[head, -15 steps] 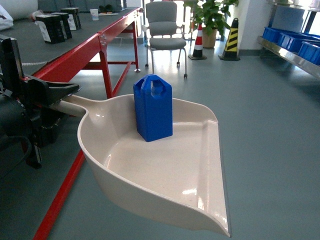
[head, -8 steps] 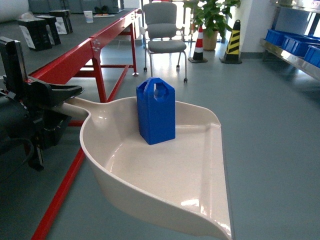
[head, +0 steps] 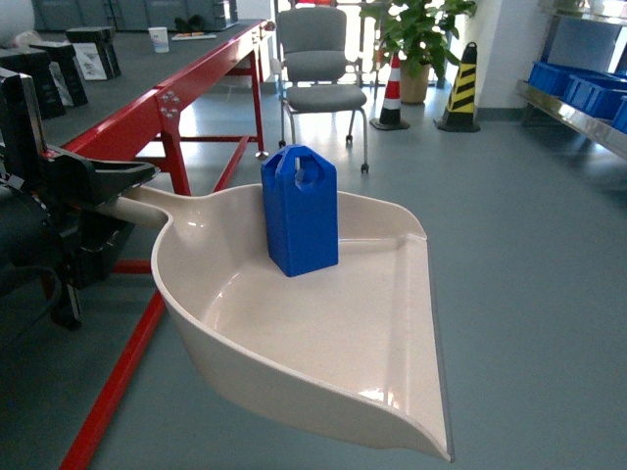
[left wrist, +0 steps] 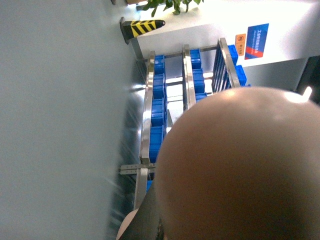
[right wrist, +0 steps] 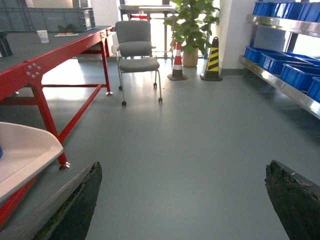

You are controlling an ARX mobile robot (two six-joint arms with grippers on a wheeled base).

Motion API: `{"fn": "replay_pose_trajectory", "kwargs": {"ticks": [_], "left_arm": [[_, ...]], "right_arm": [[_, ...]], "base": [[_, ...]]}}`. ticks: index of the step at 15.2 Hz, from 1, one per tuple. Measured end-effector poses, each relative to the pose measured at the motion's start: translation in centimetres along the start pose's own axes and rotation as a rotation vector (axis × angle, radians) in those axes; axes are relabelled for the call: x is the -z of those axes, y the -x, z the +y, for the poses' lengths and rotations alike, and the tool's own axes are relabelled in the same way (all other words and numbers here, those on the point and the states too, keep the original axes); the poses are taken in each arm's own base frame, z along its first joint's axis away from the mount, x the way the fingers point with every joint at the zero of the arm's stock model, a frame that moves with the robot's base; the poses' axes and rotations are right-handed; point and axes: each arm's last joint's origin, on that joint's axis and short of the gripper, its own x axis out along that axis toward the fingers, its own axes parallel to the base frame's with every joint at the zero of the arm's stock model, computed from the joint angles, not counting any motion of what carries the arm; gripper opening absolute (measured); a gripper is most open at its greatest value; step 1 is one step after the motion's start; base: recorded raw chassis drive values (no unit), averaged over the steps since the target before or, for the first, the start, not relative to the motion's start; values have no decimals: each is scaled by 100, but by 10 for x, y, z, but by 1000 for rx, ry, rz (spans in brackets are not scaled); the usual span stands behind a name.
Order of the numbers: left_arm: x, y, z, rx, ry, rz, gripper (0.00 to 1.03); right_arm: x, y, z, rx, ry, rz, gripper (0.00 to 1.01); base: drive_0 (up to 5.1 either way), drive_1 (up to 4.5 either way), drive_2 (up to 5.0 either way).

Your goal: Place part in tray to right shelf

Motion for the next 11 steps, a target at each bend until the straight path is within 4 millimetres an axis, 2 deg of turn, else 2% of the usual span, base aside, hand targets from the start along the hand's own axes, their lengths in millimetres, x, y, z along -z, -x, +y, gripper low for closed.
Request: {"fn": "replay_pose_trajectory", "kwargs": {"ticks": [11], "left_arm": [[0, 0, 0, -1, 0, -1, 15]], "right_arm": [[0, 0, 0, 0, 0, 1, 98]], "base": [[8, 420, -404]]}}
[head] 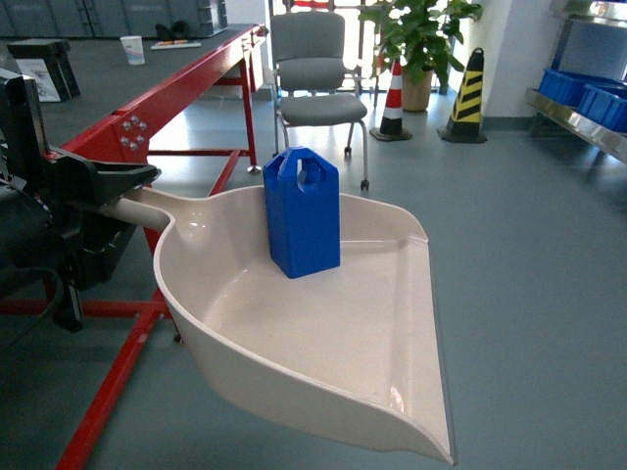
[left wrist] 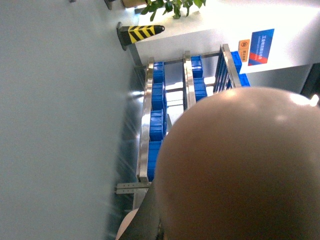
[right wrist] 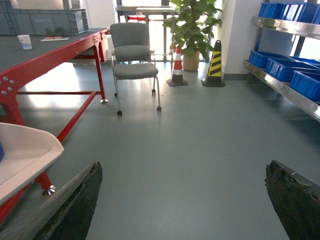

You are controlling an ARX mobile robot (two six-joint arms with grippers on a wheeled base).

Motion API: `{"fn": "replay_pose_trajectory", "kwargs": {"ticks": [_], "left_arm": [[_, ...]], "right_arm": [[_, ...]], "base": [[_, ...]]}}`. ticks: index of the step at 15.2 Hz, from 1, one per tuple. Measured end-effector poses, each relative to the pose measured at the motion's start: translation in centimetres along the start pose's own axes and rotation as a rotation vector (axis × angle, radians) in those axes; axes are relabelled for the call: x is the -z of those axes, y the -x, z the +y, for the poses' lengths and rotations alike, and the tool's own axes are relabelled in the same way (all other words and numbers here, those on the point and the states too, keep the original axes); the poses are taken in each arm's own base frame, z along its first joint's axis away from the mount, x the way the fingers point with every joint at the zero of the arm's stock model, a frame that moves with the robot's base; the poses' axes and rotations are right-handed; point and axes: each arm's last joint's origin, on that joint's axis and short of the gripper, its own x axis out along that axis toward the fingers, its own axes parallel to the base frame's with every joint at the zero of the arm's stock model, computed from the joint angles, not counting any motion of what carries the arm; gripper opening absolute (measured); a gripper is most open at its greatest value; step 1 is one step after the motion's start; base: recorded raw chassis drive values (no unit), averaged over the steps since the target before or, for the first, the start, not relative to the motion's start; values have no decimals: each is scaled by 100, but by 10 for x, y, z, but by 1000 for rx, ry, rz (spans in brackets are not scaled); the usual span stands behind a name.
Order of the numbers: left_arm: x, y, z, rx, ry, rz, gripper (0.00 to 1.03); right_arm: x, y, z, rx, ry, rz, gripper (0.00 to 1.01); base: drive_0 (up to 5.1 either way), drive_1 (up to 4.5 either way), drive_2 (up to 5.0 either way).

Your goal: Place part in tray to right shelf

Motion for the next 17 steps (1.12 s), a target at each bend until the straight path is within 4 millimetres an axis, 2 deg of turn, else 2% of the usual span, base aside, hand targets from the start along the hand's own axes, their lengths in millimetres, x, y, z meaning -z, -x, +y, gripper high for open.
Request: {"fn": "replay_pose_trajectory", "kwargs": {"ticks": [8, 11, 17], "left_arm": [[1, 0, 0, -4, 1, 4, 15], [0, 0, 0, -3, 1, -1, 15], [0, 0, 0, -1, 0, -3, 15]], "right_arm": [[0, 0, 0, 0, 0, 2, 98], [1, 0, 0, 0, 0, 5, 98], [1, 0, 0, -1, 0, 5, 98]], "base": [[7, 413, -399], [0, 0, 0], [-179, -179, -179]]}}
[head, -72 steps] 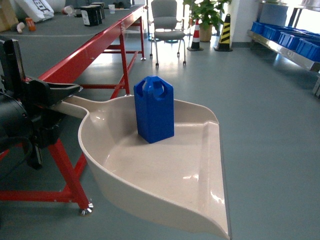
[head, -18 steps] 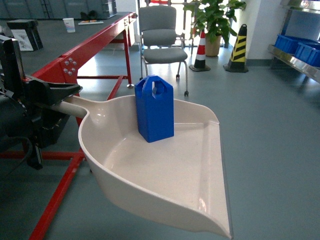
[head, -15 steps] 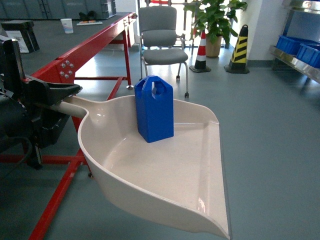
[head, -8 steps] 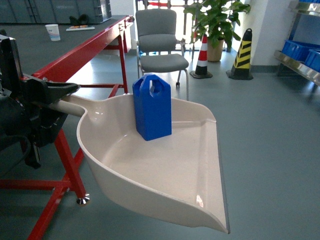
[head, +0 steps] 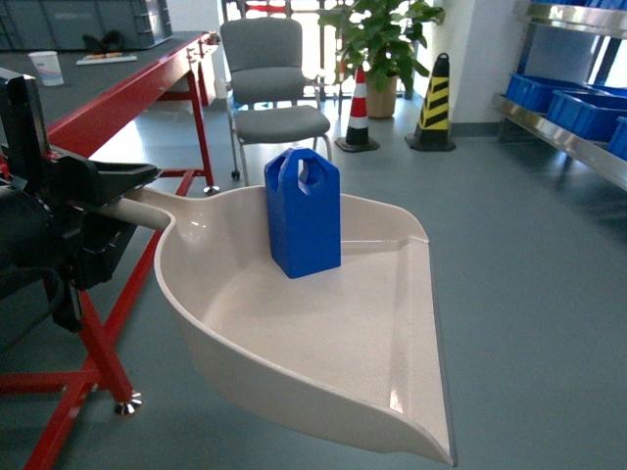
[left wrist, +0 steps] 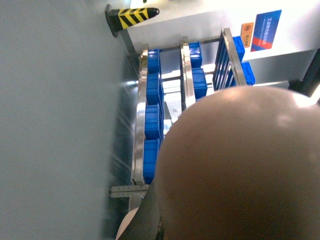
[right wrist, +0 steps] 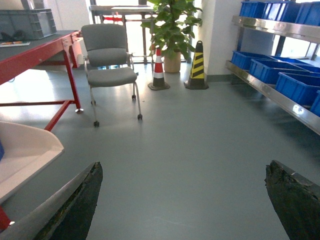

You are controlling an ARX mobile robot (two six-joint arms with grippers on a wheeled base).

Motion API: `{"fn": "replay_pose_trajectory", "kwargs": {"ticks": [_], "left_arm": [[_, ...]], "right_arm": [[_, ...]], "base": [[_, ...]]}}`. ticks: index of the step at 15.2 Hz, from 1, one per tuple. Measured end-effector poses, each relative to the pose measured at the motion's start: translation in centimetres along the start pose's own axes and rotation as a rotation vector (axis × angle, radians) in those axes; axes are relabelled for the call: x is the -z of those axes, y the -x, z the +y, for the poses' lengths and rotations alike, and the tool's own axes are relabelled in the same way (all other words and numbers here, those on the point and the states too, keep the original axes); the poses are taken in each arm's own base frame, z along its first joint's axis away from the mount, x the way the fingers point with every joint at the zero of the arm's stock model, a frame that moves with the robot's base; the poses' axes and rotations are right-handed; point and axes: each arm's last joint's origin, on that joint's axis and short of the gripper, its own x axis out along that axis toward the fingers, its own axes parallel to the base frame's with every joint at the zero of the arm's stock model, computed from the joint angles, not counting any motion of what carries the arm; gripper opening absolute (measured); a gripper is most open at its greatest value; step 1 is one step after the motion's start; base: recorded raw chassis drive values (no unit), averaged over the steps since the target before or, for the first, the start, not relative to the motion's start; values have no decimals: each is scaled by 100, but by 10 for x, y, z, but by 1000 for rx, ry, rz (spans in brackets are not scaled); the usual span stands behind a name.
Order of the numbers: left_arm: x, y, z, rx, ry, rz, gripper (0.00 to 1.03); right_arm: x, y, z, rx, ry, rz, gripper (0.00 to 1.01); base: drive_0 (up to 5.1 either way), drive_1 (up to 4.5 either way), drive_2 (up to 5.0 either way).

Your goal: Place part in tray to right shelf

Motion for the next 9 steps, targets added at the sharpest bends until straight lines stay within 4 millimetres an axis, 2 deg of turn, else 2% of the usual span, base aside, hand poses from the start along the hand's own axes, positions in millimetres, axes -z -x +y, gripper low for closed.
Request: {"fn": "replay_pose_trajectory", "kwargs": {"ticks": [9], "left_arm": [[1, 0, 0, 1, 0, 6, 15]], "right_arm": [[0, 0, 0, 0, 0, 0, 98]], "base": [[-157, -157, -157]]}}
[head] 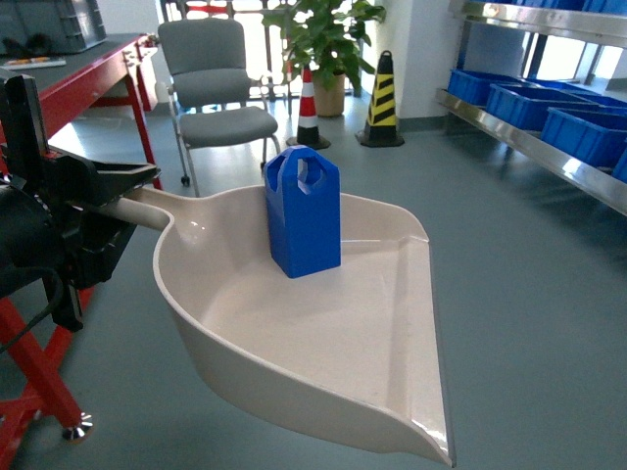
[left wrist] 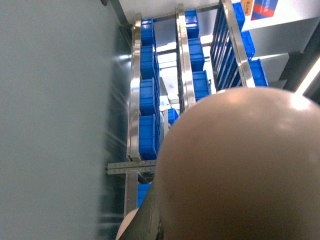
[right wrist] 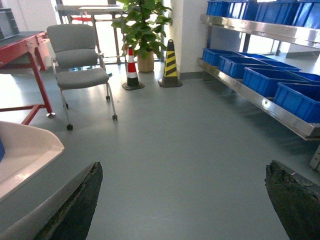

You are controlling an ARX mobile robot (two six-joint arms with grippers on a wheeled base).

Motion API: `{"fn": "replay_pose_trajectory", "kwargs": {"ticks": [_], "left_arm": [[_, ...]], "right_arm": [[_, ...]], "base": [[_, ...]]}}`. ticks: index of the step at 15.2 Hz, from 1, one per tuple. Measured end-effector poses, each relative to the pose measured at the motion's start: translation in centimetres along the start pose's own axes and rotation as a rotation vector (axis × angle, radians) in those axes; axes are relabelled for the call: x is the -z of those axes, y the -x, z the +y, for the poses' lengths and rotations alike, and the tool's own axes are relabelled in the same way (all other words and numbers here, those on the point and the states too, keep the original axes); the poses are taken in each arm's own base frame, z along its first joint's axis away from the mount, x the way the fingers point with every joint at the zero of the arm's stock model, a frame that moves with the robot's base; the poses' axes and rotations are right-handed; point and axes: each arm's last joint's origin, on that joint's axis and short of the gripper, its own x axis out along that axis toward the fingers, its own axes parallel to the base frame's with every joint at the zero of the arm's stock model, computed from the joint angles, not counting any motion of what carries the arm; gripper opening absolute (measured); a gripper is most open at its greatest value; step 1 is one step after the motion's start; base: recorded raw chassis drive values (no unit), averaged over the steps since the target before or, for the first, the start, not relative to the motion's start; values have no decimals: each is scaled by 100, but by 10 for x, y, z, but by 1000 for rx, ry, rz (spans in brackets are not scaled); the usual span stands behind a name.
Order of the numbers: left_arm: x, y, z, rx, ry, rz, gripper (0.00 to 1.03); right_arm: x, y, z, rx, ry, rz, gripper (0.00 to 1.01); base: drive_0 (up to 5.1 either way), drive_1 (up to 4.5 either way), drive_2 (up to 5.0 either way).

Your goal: Place part in tray to right shelf

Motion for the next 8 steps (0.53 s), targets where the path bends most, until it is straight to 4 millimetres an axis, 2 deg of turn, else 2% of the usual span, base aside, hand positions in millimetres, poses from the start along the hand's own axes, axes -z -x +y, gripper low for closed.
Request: {"fn": "replay_pose_trajectory", "kwargs": {"ticks": [8], "left_arm": [[-1, 0, 0, -1, 0, -5, 15]], "right_arm": [[0, 0, 0, 0, 0, 0, 98]], "base": [[-158, -158, -158]]}}
